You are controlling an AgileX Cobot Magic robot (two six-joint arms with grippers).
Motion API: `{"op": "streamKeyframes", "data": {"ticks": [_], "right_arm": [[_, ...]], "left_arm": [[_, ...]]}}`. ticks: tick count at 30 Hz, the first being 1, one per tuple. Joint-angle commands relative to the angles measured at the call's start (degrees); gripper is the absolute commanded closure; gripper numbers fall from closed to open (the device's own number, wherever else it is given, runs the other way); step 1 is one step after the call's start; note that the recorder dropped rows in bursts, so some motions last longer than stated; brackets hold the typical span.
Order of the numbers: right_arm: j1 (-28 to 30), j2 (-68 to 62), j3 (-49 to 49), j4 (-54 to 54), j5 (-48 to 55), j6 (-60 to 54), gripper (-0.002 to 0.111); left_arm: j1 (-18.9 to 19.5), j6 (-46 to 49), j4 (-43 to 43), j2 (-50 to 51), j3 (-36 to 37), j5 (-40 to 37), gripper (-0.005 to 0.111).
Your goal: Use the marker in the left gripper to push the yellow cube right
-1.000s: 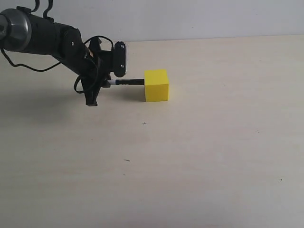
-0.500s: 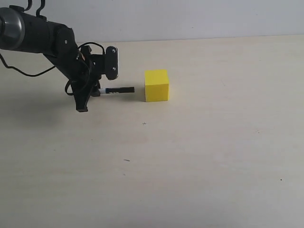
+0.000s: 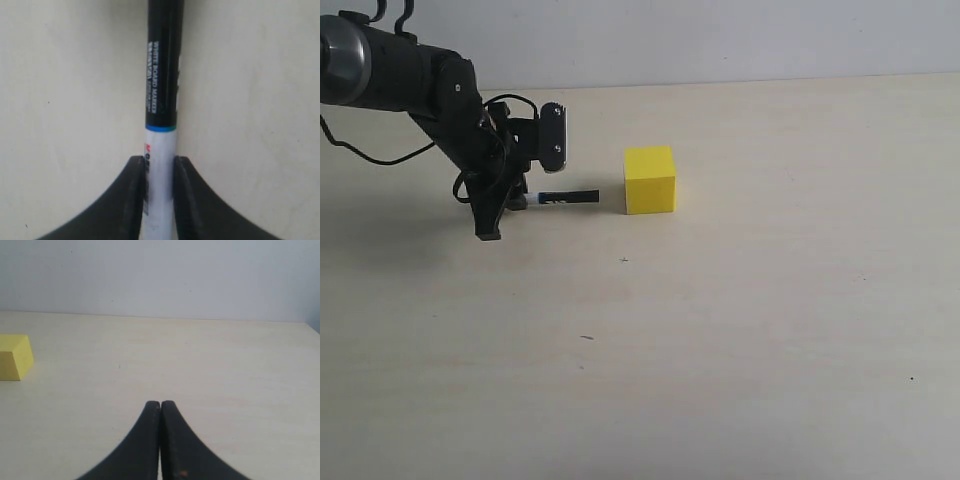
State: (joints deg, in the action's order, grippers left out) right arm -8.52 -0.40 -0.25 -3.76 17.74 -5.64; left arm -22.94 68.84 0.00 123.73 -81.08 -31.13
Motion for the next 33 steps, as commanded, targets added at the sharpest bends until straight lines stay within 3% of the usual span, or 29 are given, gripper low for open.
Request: {"op": "streamKeyframes", "data": {"ticks": [1, 19, 26, 33], "right_arm": [[0.20, 0.40, 0.25, 0.30, -0.56, -0.11, 0.108], [0.20, 0.40, 0.25, 0.30, -0.56, -0.11, 0.108], [0.20, 0.40, 0.25, 0.30, -0.56, -0.11, 0.108], [0.20, 0.40, 0.25, 0.30, -0.56, -0.11, 0.108]], "left_arm": [[0.83, -0.39, 0.00, -1.05, -0.40, -0.34, 0.107], [2.33, -0.75, 0.00, -2.39, -0.40, -1.65, 0.107], [-0.97, -0.75, 0.00, -0.19, -0.60, 5.28, 0.107], [-5.90, -3.17, -0.71, 1.93, -4.39, 6.10, 0.107]]}}
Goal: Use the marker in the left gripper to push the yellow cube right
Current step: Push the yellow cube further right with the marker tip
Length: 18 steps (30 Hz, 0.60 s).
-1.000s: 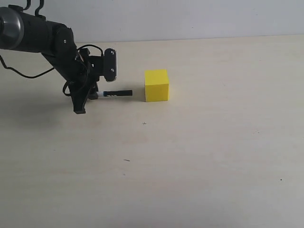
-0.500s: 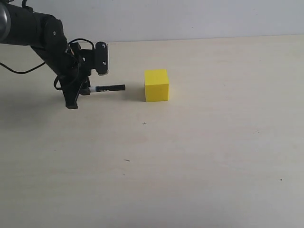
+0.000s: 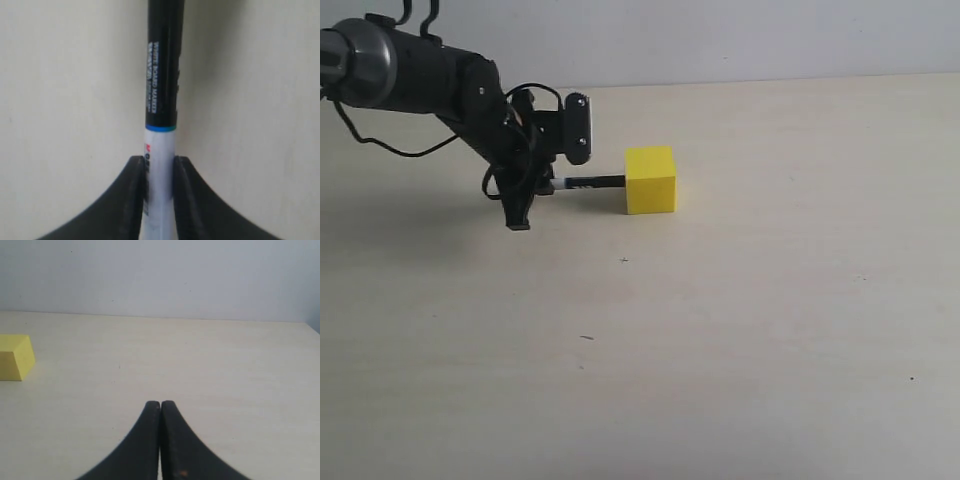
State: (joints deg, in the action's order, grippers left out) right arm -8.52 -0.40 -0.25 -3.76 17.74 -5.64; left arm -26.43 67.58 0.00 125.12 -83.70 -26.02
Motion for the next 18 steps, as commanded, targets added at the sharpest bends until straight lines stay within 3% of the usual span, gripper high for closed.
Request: {"op": "streamKeyframes", "data": {"ticks": [1, 12, 18], "right_arm": [[0.20, 0.40, 0.25, 0.30, -0.56, -0.11, 0.108], [0.20, 0.40, 0.25, 0.30, -0.56, -0.11, 0.108], [0.20, 0.40, 0.25, 0.30, -0.22, -0.11, 0.108]], "left_arm": [[-2.80, -1.91, -0.71, 0.54, -1.77, 1.40, 0.107], [1.17, -4.59, -0.59, 0.54, -1.77, -2.88, 0.107], [-1.88, -4.59, -0.59, 0.54, -1.77, 0.57, 0.107]]}}
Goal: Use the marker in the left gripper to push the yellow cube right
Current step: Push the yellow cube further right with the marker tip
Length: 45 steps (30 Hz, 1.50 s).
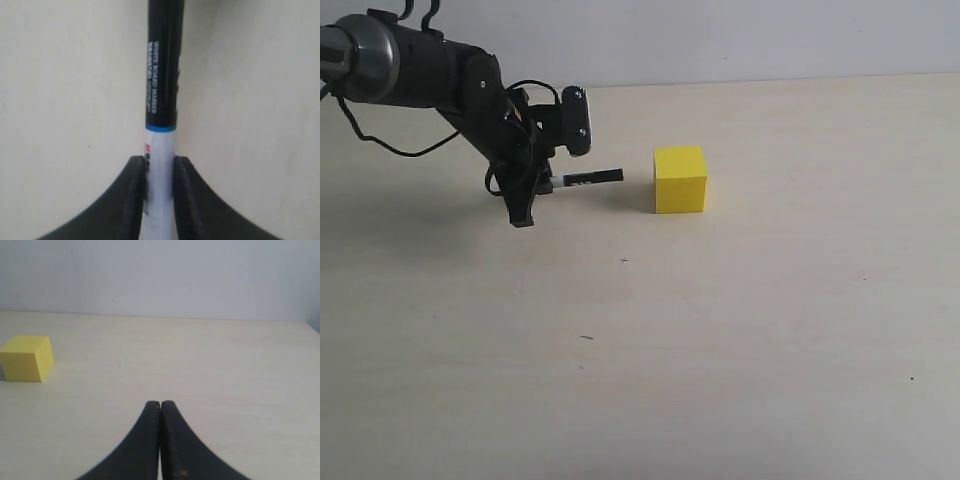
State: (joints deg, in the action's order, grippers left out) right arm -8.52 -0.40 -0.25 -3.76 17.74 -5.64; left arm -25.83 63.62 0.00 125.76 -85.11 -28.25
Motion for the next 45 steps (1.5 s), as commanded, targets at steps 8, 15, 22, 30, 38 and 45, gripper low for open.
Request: {"op": "streamKeyframes", "data": {"ticks": [8, 15, 22, 30, 38, 45], "right_arm": [[0.20, 0.40, 0.25, 0.30, -0.22, -0.11, 0.108], [0.20, 0.40, 0.25, 0.30, -0.22, -0.11, 0.108], [0.20, 0.40, 0.25, 0.30, -0.22, -0.11, 0.108], [0.20, 0.40, 0.25, 0.30, -0.22, -0.11, 0.108], [0.20, 0.40, 0.25, 0.30, -0.22, -0.11, 0.108], [0.20, 0.40, 0.25, 0.30, -0.22, -0.11, 0.108]], "left_arm": [[-4.74, -1.71, -0.59, -0.10, -0.36, 6.57, 0.107], [-1.49, -3.23, -0.59, -0.10, -0.36, 1.69, 0.107], [-5.85, -3.64, -0.71, -0.01, -0.36, 8.52, 0.107], [-8.75, -5.83, -0.59, 1.89, -5.05, 2.62, 0.107], [-6.37, -6.64, 0.00, 2.99, -5.05, 2.01, 0.107], [-13.38, -11.36, 0.00, 6.96, -11.68, 3.46, 0.107]]}}
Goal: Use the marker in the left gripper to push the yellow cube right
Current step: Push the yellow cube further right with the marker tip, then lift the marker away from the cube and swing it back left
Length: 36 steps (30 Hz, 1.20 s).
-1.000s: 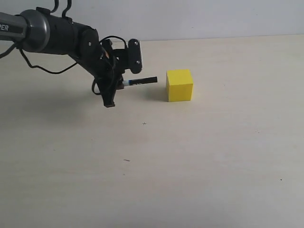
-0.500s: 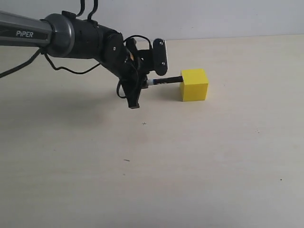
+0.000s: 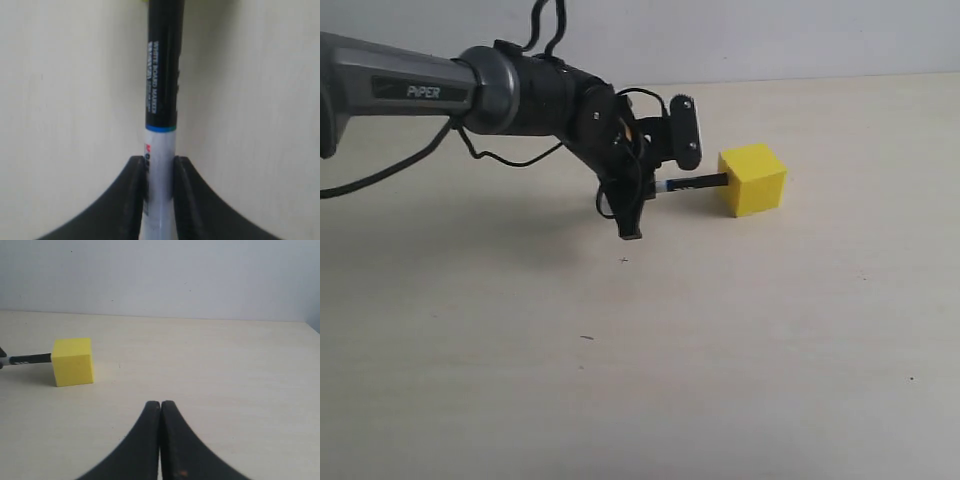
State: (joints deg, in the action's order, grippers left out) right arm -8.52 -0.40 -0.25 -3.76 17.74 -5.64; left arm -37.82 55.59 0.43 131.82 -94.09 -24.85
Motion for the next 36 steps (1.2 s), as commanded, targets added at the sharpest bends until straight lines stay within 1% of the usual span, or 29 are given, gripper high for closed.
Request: {"op": "streamKeyframes", "data": {"ticks": [1, 7, 10, 12, 14, 17, 18, 20, 23, 25, 27, 30, 36], "right_arm": [[0.20, 0.40, 0.25, 0.30, -0.22, -0.11, 0.108], [0.20, 0.40, 0.25, 0.30, -0.22, -0.11, 0.108], [0.20, 0.40, 0.25, 0.30, -0.22, -0.11, 0.108], [0.20, 0.40, 0.25, 0.30, -0.22, -0.11, 0.108], [0.20, 0.40, 0.25, 0.30, -0.56, -0.11, 0.108], [0.20, 0.40, 0.25, 0.30, -0.56, -0.11, 0.108], [0.20, 0.40, 0.25, 0.30, -0.56, -0.11, 0.108], [0.20, 0.40, 0.25, 0.30, -0.56, -0.11, 0.108], [0.20, 0.40, 0.25, 0.30, -0.56, -0.11, 0.108], [0.20, 0.40, 0.25, 0.30, -0.56, -0.11, 0.108], [0.20, 0.40, 0.25, 0.30, -0.56, -0.11, 0.108], [0.20, 0.40, 0.25, 0.30, -0.56, -0.11, 0.108], [0.20, 0.40, 0.25, 0.30, -0.56, -0.11, 0.108]], "left_arm": [[-1.38, -3.34, -0.43, 0.65, -2.70, -0.43, 0.107], [0.86, -3.43, 1.00, 0.51, -2.70, -7.43, 0.107], [1.25, -4.96, 1.80, 0.62, -2.70, -6.78, 0.107], [0.43, -7.74, 1.80, 0.62, -2.70, -4.14, 0.107], [-1.61, -10.90, 1.80, 0.84, -3.55, -1.74, 0.107], [-3.91, -12.60, 1.80, 1.46, -7.28, -3.06, 0.107], [-4.44, -14.53, 1.80, 2.22, -9.89, -4.63, 0.107], [-4.55, -17.66, 1.98, 3.37, -13.12, -8.29, 0.107], [-3.75, -21.33, 2.64, 3.87, -13.41, -12.72, 0.107], [-3.33, -23.81, 4.76, 3.98, -13.41, -15.24, 0.107], [-3.28, -28.21, 8.00, 4.11, -13.41, -17.25, 0.107], [-3.28, -34.44, 11.85, 4.22, -13.41, -18.05, 0.107], [-3.95, -35.13, 11.86, 4.81, -13.79, -16.52, 0.107]]}}
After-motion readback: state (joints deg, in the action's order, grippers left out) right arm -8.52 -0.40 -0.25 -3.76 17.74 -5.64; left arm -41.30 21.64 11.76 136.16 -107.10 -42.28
